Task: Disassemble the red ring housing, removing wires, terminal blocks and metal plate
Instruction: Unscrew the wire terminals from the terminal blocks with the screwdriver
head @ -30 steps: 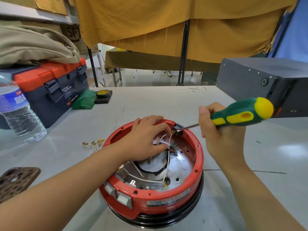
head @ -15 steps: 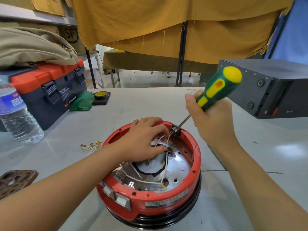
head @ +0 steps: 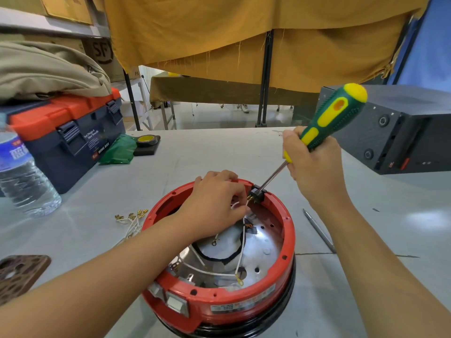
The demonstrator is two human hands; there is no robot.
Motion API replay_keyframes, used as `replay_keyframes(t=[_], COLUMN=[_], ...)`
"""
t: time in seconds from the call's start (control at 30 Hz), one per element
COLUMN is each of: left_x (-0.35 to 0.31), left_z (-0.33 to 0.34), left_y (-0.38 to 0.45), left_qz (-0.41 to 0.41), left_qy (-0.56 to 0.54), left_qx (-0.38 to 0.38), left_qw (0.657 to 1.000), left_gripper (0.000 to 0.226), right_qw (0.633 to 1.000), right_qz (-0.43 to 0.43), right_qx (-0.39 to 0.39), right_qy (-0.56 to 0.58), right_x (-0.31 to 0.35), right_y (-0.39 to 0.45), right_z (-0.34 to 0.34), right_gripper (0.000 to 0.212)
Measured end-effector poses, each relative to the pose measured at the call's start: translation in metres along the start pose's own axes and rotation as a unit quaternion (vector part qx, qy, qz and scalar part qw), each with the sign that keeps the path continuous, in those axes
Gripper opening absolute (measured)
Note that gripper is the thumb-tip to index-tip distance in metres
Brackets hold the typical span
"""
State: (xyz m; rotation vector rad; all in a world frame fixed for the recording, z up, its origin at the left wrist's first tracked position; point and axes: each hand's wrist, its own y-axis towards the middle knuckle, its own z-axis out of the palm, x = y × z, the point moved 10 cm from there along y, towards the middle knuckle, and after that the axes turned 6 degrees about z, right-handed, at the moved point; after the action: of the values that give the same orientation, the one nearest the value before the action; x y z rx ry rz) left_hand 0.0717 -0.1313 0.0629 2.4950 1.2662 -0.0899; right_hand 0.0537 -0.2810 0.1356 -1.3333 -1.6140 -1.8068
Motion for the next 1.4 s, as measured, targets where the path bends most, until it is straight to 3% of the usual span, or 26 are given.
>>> replay_keyframes(t=[0.33,0.7,1.1,1.27,1.4], left_x=[0.002,0.002,0.001,0.001,0.002], left_z=[0.0,0.003,0.004,0.005,0.007], left_y=[-0.002,-0.004,-0.005,-0.005,-0.004], left_qz=[-0.003,-0.003,-0.001,-0.005,-0.009], left_qy=[-0.028,-0.049,-0.046,-0.038,-0.029], left_qx=[-0.004,0.009,0.018,0.021,0.027], left_qw=[1.0,0.999,0.999,0.999,0.999], left_gripper=[0.01,0.01,0.009,0.008,0.009], right_qw=[0.988,0.997,0.987,0.991,0.996], right_qz=[0.082,0.008,-0.16,-0.136,-0.064], right_qx=[-0.054,-0.033,-0.006,-0.013,-0.026], right_qy=[0.119,0.071,-0.012,0.003,0.048], right_x=[-0.031,-0.009,0.03,0.024,0.009], right_y=[-0.008,-0.017,-0.034,-0.033,-0.024], right_z=[-0.019,-0.016,-0.001,0.0,-0.003], right_gripper=[0.033,0.035,0.043,0.038,0.035])
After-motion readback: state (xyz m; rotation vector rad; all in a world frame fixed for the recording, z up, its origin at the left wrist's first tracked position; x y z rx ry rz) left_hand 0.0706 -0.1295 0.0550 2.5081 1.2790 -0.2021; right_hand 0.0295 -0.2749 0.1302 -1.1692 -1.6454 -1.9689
